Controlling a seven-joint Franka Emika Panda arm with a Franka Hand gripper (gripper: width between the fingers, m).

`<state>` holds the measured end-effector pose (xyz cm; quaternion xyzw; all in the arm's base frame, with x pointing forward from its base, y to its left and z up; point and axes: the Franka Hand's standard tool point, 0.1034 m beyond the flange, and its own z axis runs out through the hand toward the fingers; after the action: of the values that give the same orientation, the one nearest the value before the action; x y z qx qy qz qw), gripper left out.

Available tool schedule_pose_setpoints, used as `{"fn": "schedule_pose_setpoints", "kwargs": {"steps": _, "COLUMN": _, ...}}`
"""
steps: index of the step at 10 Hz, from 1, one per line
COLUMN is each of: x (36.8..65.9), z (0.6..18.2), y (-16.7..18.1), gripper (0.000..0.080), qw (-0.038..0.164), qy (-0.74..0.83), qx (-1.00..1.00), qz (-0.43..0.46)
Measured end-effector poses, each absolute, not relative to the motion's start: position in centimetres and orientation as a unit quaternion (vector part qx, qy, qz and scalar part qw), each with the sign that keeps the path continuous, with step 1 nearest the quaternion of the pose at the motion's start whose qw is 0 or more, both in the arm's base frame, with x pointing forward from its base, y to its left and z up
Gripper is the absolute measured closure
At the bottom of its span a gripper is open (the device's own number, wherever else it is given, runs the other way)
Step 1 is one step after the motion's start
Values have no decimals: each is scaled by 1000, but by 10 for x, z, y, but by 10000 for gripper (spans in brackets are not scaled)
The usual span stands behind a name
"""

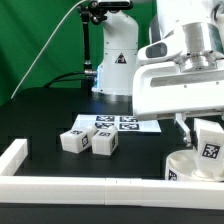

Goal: Assemble stool

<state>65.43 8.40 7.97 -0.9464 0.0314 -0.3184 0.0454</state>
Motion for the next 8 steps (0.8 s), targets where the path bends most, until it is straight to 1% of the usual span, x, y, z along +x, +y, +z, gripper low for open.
{"fn": "schedule_pose_setpoints", "kwargs": {"steps": 1, "x": 653, "z": 78, "y": 84, "gripper": 424, "qw": 46, "qy": 31, "qx": -948, "qz": -313}}
{"fn": "schedule_pose_setpoints", "kwargs": {"steps": 2, "x": 653, "z": 77, "y": 84, "gripper": 286, "qw": 46, "qy": 31, "qx": -949, "qz": -311}}
{"fn": "schedule_pose_setpoints", "kwargs": {"steps": 3, "x": 653, "z": 76, "y": 85, "gripper": 286, "qw": 46, "qy": 31, "qx": -950, "qz": -308}}
{"fn": "schedule_pose_setpoints", "kwargs": {"steps": 4, "x": 653, "z": 78, "y": 84, "gripper": 165, "qw": 46, "qy": 30, "qx": -950, "qz": -306}}
{"fn": "schedule_pose_setpoints", "kwargs": {"steps": 6, "x": 653, "z": 79, "y": 83, "gripper": 154, "qw": 45, "qy": 29, "qx": -951, "qz": -305}}
{"fn": "schedule_pose_setpoints", "kwargs": {"steps": 8, "x": 655, "z": 87, "y": 80, "gripper": 151, "qw": 48, "qy": 29, "qx": -957, "qz": -285}}
